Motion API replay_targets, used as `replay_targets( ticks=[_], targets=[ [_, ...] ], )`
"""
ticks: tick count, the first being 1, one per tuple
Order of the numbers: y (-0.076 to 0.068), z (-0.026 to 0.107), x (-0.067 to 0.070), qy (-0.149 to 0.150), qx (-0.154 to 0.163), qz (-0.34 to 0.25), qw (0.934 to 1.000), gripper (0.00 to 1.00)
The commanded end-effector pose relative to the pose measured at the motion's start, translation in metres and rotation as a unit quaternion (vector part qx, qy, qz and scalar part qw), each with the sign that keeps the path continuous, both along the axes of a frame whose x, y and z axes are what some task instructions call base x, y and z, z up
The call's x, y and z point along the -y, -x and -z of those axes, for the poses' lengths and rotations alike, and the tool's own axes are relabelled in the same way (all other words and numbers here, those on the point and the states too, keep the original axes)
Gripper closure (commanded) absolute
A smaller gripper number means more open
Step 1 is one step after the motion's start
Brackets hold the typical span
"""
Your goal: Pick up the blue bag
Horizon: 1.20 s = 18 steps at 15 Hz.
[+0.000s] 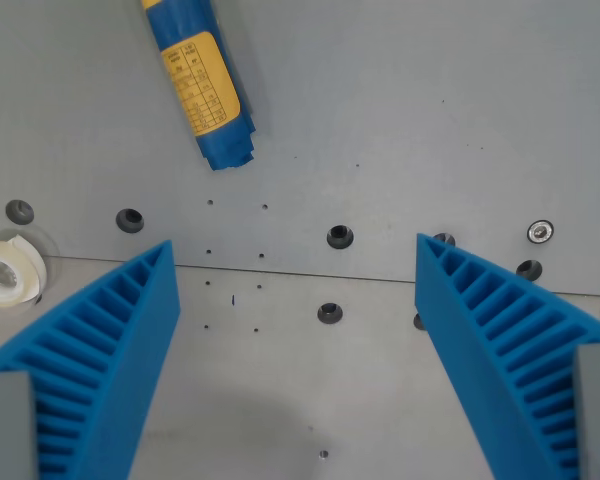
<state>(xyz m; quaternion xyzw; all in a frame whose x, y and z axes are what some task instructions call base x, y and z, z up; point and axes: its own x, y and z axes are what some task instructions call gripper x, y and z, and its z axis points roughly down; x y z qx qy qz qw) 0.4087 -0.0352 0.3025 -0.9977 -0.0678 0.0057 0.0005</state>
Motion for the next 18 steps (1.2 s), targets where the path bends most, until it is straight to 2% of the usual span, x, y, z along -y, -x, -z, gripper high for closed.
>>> replay_targets(
  ticks=[1, 10, 18],
  targets=[
    [0.0, -0.002, 0.0, 0.0, 0.003, 0.0, 1.0, 0.0],
    [-0.003, 0.002, -0.003, 0.0, 0.003, -0.004, 1.0, 0.0],
    [-0.015, 0.019, -0.012, -0.002, 0.005, -0.019, 0.9998, 0.0]
  ],
)
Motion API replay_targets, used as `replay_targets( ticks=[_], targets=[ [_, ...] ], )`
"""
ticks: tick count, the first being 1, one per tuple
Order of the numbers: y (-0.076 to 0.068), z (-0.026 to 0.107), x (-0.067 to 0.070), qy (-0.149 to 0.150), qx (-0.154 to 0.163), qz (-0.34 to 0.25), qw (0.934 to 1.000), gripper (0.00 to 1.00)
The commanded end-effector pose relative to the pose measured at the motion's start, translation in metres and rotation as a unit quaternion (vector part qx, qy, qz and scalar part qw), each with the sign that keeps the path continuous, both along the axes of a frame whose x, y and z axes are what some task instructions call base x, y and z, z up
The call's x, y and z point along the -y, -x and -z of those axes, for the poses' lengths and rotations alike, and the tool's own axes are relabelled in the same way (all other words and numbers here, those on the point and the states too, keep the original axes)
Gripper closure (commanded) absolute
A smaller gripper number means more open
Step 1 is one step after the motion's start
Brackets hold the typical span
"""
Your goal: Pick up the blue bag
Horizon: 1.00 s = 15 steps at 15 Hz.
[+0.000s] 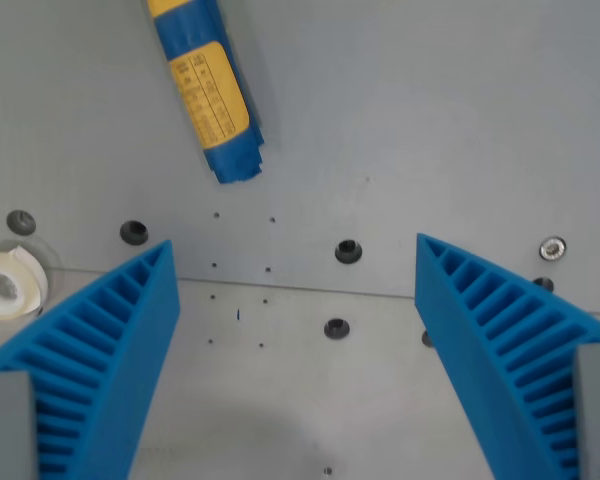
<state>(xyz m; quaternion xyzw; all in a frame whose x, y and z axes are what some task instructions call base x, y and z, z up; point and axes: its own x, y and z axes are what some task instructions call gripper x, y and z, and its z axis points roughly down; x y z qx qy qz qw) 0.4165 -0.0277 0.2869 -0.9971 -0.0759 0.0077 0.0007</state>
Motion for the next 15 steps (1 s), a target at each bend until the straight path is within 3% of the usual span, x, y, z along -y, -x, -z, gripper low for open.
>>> replay_targets(
  ticks=[1, 15],
  targets=[
    [-0.009, 0.006, -0.007, -0.002, 0.007, -0.014, 0.9999, 0.0],
    [-0.036, 0.047, -0.031, -0.006, 0.012, -0.05, 0.9986, 0.0]
  ],
)
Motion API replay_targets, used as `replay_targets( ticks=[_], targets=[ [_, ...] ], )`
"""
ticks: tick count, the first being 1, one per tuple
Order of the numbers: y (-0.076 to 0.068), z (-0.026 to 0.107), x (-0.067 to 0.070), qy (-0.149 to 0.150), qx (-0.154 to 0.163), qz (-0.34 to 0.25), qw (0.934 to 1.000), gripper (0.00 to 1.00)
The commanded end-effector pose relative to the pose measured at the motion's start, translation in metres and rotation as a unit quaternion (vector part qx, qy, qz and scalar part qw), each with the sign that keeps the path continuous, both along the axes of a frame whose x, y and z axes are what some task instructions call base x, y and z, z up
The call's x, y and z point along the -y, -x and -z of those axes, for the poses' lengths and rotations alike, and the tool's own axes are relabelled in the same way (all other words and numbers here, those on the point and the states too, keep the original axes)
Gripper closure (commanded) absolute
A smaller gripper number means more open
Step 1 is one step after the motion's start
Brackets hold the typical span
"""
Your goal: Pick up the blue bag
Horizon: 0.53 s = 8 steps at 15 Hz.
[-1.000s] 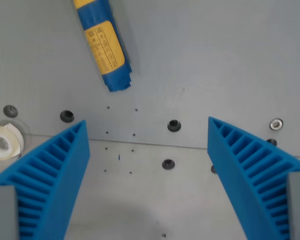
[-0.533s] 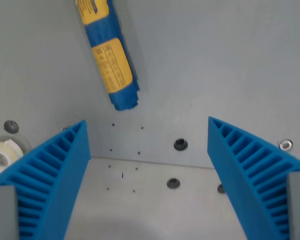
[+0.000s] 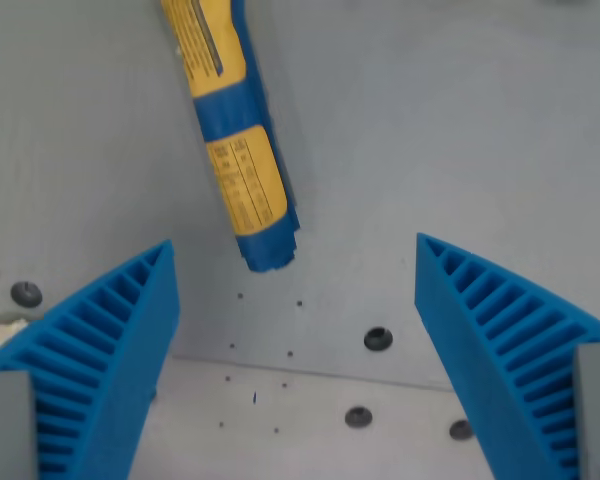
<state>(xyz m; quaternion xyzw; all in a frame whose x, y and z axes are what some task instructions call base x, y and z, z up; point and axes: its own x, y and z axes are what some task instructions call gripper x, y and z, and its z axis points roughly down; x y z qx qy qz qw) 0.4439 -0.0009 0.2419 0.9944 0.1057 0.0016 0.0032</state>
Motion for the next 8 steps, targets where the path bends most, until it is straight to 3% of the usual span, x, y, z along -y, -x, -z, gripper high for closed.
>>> replay_targets(
  ticks=[1, 8],
  targets=[
    [-0.0095, 0.0035, -0.0058, -0.009, 0.002, -0.022, 0.9997, 0.0],
    [-0.015, 0.0118, -0.011, -0.01, 0.003, -0.03, 0.9995, 0.0]
  ],
)
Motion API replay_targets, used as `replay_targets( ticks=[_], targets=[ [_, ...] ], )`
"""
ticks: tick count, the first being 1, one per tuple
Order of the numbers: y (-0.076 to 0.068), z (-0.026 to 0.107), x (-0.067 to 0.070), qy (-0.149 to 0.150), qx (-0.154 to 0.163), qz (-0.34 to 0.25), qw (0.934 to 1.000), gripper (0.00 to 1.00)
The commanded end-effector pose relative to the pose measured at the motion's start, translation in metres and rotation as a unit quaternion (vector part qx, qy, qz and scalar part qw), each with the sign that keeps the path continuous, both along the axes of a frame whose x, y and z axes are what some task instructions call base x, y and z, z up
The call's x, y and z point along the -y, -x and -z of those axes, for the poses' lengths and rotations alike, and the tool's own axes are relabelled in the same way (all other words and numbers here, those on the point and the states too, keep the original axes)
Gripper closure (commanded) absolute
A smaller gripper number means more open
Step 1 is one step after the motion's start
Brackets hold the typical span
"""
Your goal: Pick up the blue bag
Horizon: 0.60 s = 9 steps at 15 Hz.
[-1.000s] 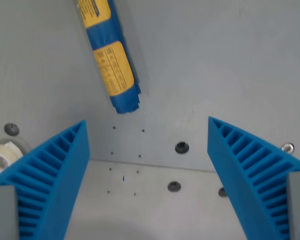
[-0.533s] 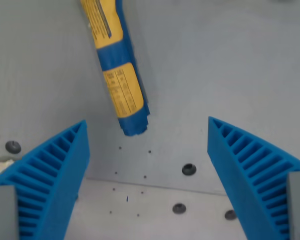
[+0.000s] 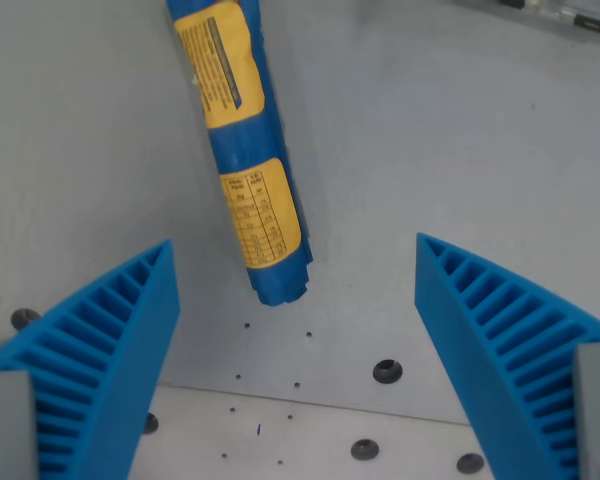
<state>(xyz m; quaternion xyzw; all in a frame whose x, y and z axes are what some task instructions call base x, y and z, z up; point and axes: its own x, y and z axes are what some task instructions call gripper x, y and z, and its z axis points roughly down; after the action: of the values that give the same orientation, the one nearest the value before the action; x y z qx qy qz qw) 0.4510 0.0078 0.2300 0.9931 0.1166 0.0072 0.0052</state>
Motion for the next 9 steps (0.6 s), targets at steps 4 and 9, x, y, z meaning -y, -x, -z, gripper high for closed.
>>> replay_targets(
  ticks=[4, 9],
  targets=[
    [-0.0084, 0.0008, -0.0028, -0.012, -0.003, -0.02, 0.9997, 0.0],
    [-0.0083, 0.0075, -0.0029, -0.012, -0.003, -0.02, 0.9997, 0.0]
  ],
)
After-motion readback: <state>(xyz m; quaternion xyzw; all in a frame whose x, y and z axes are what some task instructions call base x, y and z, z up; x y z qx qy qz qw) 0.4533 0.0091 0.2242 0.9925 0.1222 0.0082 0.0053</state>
